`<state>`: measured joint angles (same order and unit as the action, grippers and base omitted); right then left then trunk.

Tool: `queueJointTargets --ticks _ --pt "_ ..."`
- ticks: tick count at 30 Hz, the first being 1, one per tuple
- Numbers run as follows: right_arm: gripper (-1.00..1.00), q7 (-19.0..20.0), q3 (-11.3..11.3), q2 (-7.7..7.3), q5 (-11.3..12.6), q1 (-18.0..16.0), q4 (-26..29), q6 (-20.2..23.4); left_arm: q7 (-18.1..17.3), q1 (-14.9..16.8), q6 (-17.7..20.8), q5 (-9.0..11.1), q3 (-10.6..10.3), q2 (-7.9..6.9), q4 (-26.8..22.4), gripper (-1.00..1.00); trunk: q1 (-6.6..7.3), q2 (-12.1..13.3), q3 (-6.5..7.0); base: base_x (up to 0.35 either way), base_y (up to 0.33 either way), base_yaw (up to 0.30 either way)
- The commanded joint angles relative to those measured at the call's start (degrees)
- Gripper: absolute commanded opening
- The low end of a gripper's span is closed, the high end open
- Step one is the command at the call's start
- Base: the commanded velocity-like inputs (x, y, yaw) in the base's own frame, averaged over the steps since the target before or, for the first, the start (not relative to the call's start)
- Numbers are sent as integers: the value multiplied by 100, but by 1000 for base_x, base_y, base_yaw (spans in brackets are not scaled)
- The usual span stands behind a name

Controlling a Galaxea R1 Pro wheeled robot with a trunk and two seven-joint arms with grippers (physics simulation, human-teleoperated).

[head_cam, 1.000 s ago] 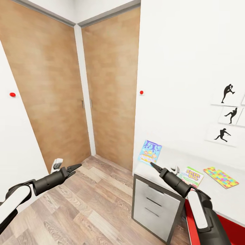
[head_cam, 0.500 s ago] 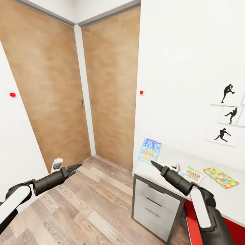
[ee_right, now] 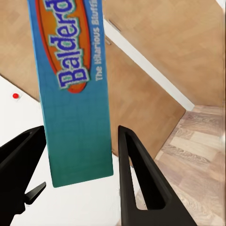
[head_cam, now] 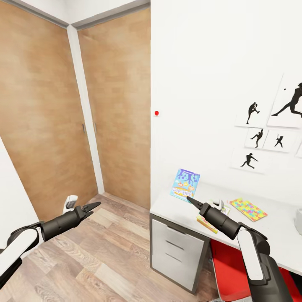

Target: Put all the toys in the child's room - the three board games (two on the bed and one on the table), the two jigsaw puzzles on the table, and the tennis ball on the table - inside the toy box on the table in the child's room.

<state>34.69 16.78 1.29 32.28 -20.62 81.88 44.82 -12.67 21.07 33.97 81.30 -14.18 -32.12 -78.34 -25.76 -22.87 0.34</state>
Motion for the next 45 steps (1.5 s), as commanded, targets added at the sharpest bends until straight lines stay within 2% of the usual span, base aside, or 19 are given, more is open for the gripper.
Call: queueJointTargets --ticks 1,45 --pt "-100 20 16 9 24 -5 -2 42 -7 2 13 26 -6 -5 3 100 -2 -5 -3 0 -8 -275" --pt "-100 12 0 12 16 -5 -40 31 1 2 13 26 -6 -5 3 100 -2 -5 -3 14 0 -278"
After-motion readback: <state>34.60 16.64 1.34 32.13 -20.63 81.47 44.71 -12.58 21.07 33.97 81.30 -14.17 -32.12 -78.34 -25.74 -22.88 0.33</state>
